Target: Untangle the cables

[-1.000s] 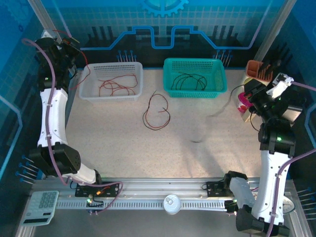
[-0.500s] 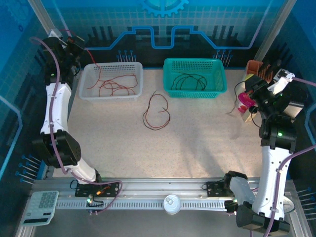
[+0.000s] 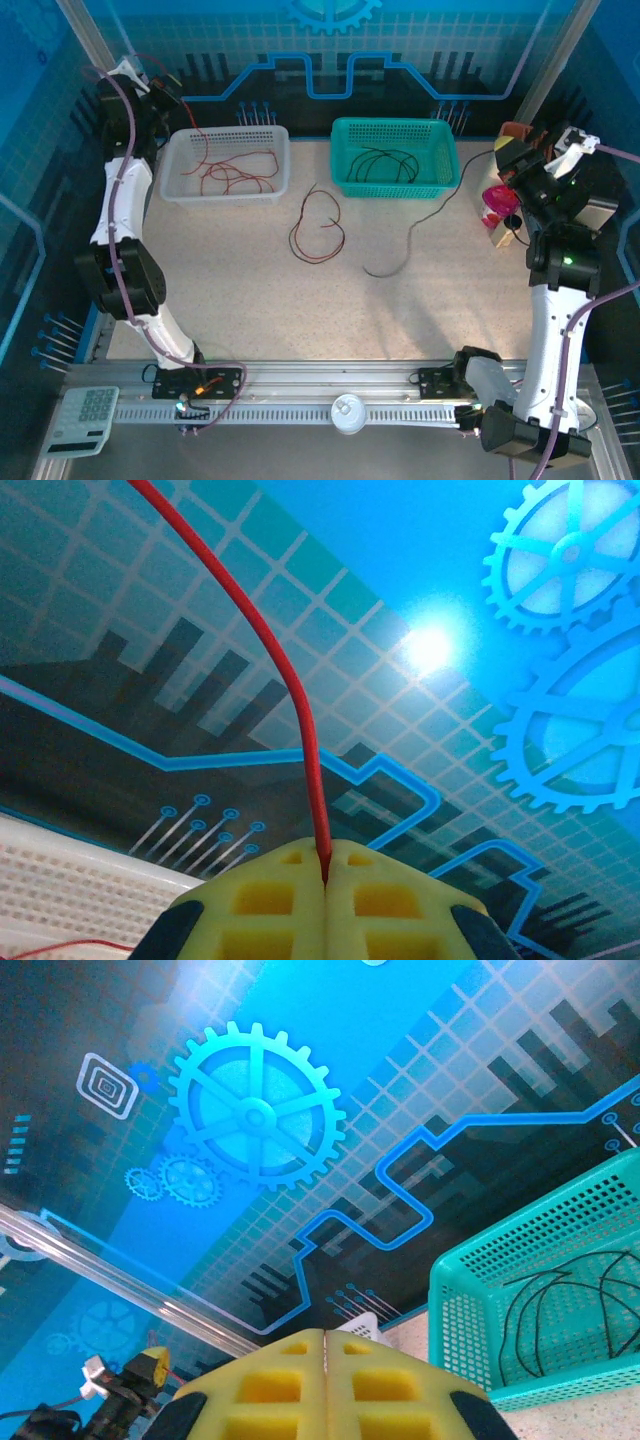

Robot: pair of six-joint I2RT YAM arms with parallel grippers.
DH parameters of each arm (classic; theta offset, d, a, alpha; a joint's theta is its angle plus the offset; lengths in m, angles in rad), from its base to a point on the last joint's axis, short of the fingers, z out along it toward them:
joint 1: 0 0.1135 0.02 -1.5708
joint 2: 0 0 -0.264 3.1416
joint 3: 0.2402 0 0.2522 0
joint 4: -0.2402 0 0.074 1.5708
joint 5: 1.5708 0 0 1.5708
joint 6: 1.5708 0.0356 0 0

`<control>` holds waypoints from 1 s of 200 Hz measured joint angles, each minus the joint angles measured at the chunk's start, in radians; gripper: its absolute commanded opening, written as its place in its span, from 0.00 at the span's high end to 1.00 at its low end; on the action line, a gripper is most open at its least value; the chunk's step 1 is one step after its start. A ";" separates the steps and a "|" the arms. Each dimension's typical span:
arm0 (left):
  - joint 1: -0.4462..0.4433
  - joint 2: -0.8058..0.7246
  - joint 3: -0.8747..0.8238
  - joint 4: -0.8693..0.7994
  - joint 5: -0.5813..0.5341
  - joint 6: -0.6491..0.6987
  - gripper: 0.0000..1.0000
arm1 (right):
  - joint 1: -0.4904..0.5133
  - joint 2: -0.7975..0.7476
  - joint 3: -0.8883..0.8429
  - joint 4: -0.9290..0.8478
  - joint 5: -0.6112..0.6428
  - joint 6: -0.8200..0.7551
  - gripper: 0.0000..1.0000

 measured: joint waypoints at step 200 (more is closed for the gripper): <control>-0.126 0.291 0.081 -0.161 -0.080 0.523 0.99 | 0.011 0.023 -0.007 0.046 -0.042 0.033 1.00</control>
